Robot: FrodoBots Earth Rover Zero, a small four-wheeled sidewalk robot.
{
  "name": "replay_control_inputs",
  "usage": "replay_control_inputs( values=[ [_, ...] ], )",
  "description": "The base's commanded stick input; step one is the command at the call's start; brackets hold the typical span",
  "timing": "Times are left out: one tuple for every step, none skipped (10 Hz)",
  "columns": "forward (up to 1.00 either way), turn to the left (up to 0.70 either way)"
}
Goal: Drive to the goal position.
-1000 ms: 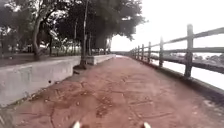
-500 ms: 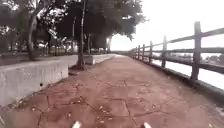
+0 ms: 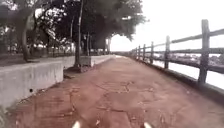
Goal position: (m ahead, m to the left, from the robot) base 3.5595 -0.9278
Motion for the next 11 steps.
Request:
replay_control_inputs(
  values=[
    [0.5,-0.17],
    [0.5,-0.47],
    [0.5,-0.5],
    [0.5,-0.5],
    [0.5,0.0],
    [0.5,0.0],
    [0.5,0.0],
    [0.5,0.0],
    [0.5,0.0],
    [0.5,0.0],
    [0.5,0.0]
  ],
)
